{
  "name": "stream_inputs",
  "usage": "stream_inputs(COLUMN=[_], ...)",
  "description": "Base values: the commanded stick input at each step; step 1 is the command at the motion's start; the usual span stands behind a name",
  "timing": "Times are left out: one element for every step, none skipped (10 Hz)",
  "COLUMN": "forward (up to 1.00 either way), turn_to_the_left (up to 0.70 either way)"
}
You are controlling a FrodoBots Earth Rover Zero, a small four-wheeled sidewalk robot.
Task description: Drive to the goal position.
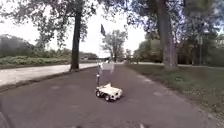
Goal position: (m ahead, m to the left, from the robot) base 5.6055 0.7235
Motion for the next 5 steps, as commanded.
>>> stream_inputs(forward=[0.0,0.0,0.0,0.0,0.0], turn_to_the_left=[-0.21,0.0,0.0,0.0,0.0])
